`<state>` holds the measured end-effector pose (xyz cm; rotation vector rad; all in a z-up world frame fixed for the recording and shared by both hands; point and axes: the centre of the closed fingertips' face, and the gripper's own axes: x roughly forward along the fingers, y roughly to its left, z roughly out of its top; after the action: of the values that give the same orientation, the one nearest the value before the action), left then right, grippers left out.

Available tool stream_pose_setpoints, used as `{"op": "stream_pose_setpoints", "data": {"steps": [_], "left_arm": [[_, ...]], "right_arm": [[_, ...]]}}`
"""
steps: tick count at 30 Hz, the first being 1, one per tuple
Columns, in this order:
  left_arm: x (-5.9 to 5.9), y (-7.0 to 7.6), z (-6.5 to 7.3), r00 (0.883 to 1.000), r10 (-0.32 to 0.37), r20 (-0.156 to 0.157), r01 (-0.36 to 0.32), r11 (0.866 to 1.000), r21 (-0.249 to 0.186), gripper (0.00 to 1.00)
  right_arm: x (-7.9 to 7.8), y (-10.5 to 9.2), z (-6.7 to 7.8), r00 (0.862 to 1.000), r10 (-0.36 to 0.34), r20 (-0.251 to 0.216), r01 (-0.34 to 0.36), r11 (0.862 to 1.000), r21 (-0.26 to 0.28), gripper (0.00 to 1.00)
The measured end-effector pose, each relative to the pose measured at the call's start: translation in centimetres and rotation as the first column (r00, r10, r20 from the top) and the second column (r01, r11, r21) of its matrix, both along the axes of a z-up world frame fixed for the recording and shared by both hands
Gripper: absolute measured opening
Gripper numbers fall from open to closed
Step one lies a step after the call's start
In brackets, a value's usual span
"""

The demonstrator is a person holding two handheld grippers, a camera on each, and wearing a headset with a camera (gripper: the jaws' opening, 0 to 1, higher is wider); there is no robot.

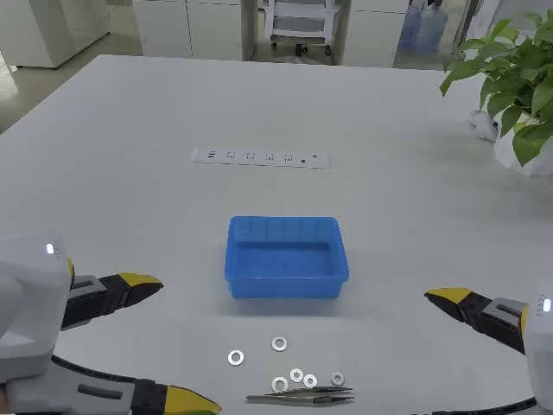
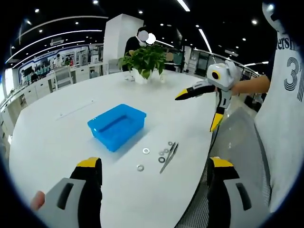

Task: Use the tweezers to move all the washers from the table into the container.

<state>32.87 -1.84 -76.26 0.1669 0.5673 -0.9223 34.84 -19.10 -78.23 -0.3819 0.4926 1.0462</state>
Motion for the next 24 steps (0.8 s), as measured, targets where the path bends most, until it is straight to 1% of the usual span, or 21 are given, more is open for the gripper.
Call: {"op": "stream_pose_setpoints", "data": {"steps": [2, 5, 6, 7, 12, 24], "left_arm": [[0.0, 0.06, 0.07, 1.0, 0.002, 0.0, -0.002, 1.0, -0.002, 0.96], [0.02, 0.1, 0.15, 1.0, 0.003, 0.0, -0.003, 1.0, -0.004, 0.96], [0.01, 0.0, 0.33, 1.0, 0.002, -0.002, -0.002, 1.0, -0.015, 0.95], [0.04, -0.11, 0.57, 1.0, 0.001, 0.004, 0.0, 1.0, -0.027, 0.95], [0.21, -0.05, 0.65, 1.0, 0.001, 0.009, -0.001, 1.0, -0.019, 0.95], [0.02, -0.03, 0.18, 1.0, -0.012, 0.003, 0.012, 1.0, -0.001, 0.95]], "right_arm": [[-0.05, 0.16, 0.1, 1.0, 0.003, 0.004, -0.003, 1.0, 0.004, 0.97], [-0.15, 0.33, 0.0, 1.0, 0.01, 0.006, -0.01, 1.0, -0.007, 0.96], [-0.17, 0.39, 0.02, 1.0, 0.013, 0.011, -0.012, 1.0, -0.008, 0.96], [-0.18, 0.43, 0.04, 1.0, 0.014, 0.012, -0.014, 1.0, -0.008, 0.96], [-0.17, 0.35, 0.01, 1.0, 0.008, 0.01, -0.008, 1.0, -0.01, 0.96], [-0.33, 0.24, -0.1, 1.0, 0.003, 0.01, -0.003, 1.0, -0.019, 0.96]]}}
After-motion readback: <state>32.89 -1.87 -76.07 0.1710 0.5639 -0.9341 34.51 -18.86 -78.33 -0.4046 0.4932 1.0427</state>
